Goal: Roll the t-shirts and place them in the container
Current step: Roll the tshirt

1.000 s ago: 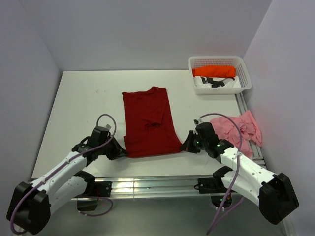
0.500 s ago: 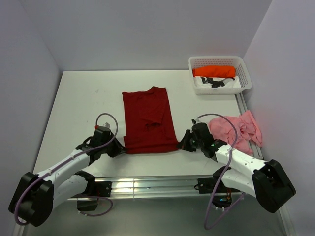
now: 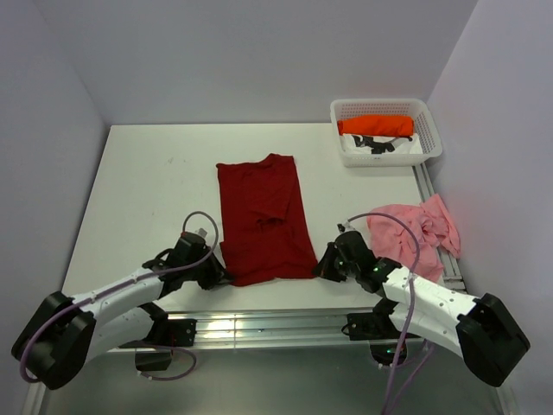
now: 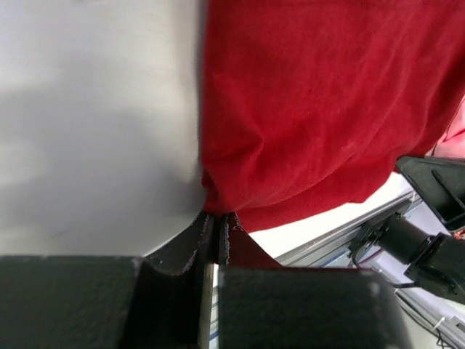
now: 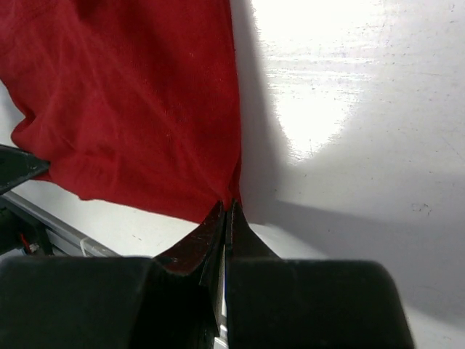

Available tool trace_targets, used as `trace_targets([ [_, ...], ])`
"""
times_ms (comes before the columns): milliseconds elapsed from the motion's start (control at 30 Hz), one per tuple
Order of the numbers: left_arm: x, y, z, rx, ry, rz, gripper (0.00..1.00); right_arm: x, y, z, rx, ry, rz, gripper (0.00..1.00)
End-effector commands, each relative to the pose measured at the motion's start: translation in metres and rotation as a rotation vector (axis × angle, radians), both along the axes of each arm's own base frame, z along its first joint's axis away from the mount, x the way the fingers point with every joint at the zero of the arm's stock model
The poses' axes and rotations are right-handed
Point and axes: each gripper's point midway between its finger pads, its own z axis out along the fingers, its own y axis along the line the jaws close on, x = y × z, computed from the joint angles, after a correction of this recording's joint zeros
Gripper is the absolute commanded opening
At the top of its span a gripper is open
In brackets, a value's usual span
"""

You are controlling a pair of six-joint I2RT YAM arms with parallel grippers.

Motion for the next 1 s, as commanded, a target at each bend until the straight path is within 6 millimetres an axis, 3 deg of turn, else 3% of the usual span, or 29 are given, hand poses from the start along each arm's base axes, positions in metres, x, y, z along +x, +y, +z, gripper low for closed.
trace_targets([
  [0, 0.008, -0.005, -0.006, 0.048, 0.008, 0.009, 0.01, 0.006, -0.005, -0.005, -0.044, -0.008, -0.040, 0.00],
  [33, 0.016, -0.008, -0.003, 0.056, 0.000, 0.006, 0.00, 0.009, -0.006, -0.011, -0.080, 0.002, -0.043, 0.00],
  [100, 0.016, -0.005, -0.020, 0.117, 0.055, -0.002, 0.00, 0.021, 0.000, -0.006, -0.090, -0.008, -0.047, 0.00],
  [133, 0.028, -0.010, -0.018, 0.128, 0.038, 0.001, 0.00, 0.024, 0.001, -0.014, -0.117, 0.010, -0.040, 0.00],
  [167, 0.028, -0.008, -0.031, 0.171, 0.079, -0.003, 0.00, 0.035, 0.007, -0.007, -0.115, -0.007, -0.040, 0.00],
  [200, 0.041, -0.015, -0.027, 0.177, 0.058, -0.017, 0.00, 0.040, 0.010, -0.007, -0.126, -0.010, -0.036, 0.00],
  [233, 0.048, -0.014, -0.030, 0.201, 0.055, -0.015, 0.00, 0.042, 0.009, -0.017, -0.162, 0.020, -0.034, 0.00],
  [267, 0.048, -0.010, -0.042, 0.246, 0.095, -0.018, 0.00, 0.058, 0.017, -0.007, -0.161, -0.008, -0.039, 0.00],
  [300, 0.062, -0.016, -0.037, 0.252, 0.071, -0.027, 0.00, 0.063, 0.020, -0.006, -0.169, -0.005, -0.035, 0.00],
  [333, 0.069, -0.011, -0.045, 0.278, 0.084, -0.019, 0.00, 0.069, 0.017, -0.014, -0.210, 0.009, -0.043, 0.00],
  [367, 0.076, -0.007, -0.046, 0.291, 0.088, -0.011, 0.00, 0.081, 0.025, -0.006, -0.202, -0.011, -0.045, 0.00],
  [400, 0.095, -0.002, -0.042, 0.289, 0.066, 0.012, 0.00, 0.090, 0.023, -0.011, -0.219, 0.000, -0.054, 0.00],
  [467, 0.112, 0.009, -0.044, 0.294, 0.068, 0.036, 0.00, 0.110, 0.027, -0.003, -0.213, -0.015, -0.070, 0.00],
  [533, 0.139, 0.024, -0.034, 0.300, 0.046, 0.076, 0.00, 0.127, 0.019, -0.002, -0.224, -0.013, -0.105, 0.00],
  [633, 0.159, 0.035, -0.017, 0.330, -0.009, 0.109, 0.00, 0.145, 0.012, 0.007, -0.244, -0.049, -0.135, 0.00],
  [733, 0.157, 0.038, -0.007, 0.332, -0.032, 0.117, 0.00, 0.150, 0.010, 0.020, -0.254, -0.089, -0.125, 0.00],
  [800, 0.144, 0.047, -0.013, 0.357, -0.021, 0.129, 0.00, 0.142, 0.008, 0.018, -0.249, -0.099, -0.108, 0.00],
  [833, 0.142, 0.049, -0.008, 0.355, -0.042, 0.137, 0.00, 0.143, 0.009, 0.026, -0.226, -0.134, -0.110, 0.00],
  [900, 0.126, 0.056, -0.019, 0.362, -0.030, 0.137, 0.00, 0.130, 0.002, 0.017, -0.236, -0.142, -0.106, 0.00],
  [967, 0.126, 0.049, -0.012, 0.302, -0.100, 0.135, 0.01, 0.124, 0.003, 0.018, -0.214, -0.193, -0.111, 0.00],
])
